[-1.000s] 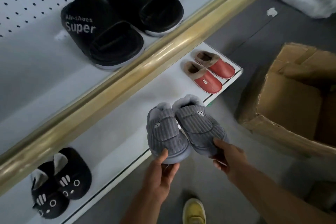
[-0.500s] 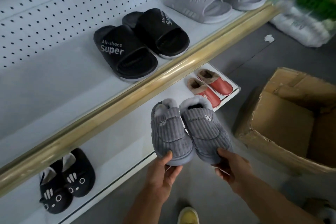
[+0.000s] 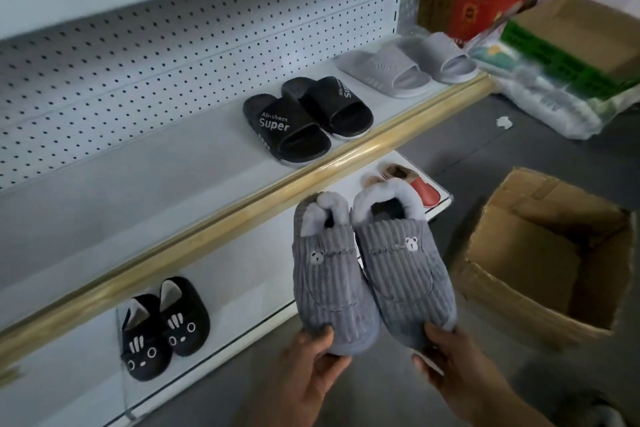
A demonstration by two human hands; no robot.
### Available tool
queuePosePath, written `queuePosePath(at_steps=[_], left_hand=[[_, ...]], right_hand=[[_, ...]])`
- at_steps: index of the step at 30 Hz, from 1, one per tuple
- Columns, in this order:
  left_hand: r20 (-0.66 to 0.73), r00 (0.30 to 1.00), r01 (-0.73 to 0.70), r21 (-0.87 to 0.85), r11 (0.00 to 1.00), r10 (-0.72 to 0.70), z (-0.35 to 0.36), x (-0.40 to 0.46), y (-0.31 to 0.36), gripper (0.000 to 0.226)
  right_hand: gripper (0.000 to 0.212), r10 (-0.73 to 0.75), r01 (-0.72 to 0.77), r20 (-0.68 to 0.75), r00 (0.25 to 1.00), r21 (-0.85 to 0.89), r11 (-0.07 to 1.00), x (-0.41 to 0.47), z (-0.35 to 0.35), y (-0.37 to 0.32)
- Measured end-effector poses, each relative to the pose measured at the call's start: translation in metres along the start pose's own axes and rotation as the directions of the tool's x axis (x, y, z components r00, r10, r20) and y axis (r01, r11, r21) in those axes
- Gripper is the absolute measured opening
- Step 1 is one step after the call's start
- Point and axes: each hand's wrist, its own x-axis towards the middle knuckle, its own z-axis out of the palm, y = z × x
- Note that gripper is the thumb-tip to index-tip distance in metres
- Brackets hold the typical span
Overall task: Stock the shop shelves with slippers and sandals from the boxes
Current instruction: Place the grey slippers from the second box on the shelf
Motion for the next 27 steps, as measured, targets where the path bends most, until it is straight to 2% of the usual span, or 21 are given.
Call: queuePosePath(at_steps=[4, 8, 10, 12, 15, 17, 20, 21, 24, 27], left_hand=[[-0.002, 1.0, 0.022, 0.006, 1.0, -0.022, -0.013, -0.028, 0.012, 0.026], [0.105, 0.991, 0.081, -0.013, 0.997, -0.079, -0.032, -0.048, 0.031, 0.035], [0.14, 0.985, 0.097, 0.022, 0.995, -0.099, -0.049, -0.056, 0.036, 0.062], [0.174, 0.981, 0.085, -0.014, 0.996, -0.081, -0.067, -0.061, 0.042, 0.093], [0.164, 0.987, 0.007, -0.048, 0.999, 0.001, -0.081, -0.064, 0.063, 0.11], [0.122, 0.99, -0.07, -0.055, 0.996, 0.076, -0.085, -0.067, 0.08, 0.103], [0.113, 0.974, -0.185, -0.092, 0.978, 0.195, -0.089, -0.073, 0.109, 0.061], [0.113, 0.967, -0.217, -0.114, 0.969, 0.23, -0.091, -0.074, 0.12, 0.054], [0.054, 0.947, -0.304, -0.161, 0.939, 0.317, -0.102, -0.071, 0.151, 0.047], [0.005, 0.929, -0.362, -0.197, 0.911, 0.37, -0.108, -0.067, 0.183, 0.054]], right_hand=[[0.033, -0.022, 0.022, 0.04, 0.999, 0.003, 1.0, -0.018, 0.015, 0.002], [0.04, -0.026, 0.024, 0.041, 0.999, 0.039, 0.999, -0.031, 0.032, 0.007], [0.046, -0.011, 0.01, 0.038, 0.999, 0.038, 0.999, -0.032, 0.038, 0.018], [0.051, -0.002, 0.0, 0.05, 0.999, 0.037, 0.999, -0.033, 0.049, 0.028], [0.042, -0.017, 0.013, 0.143, 0.99, 0.025, 1.0, -0.033, 0.075, 0.033], [0.029, -0.031, 0.03, 0.202, 0.979, 0.011, 0.999, -0.031, 0.097, 0.032], [0.023, -0.068, 0.071, 0.266, 0.961, -0.002, 0.997, -0.025, 0.135, 0.029], [0.023, -0.079, 0.087, 0.297, 0.952, -0.014, 0.996, -0.023, 0.149, 0.027], [0.023, -0.11, 0.141, 0.353, 0.929, -0.064, 0.988, -0.016, 0.191, 0.017], [0.029, -0.127, 0.18, 0.373, 0.919, -0.113, 0.977, -0.012, 0.235, 0.007]])
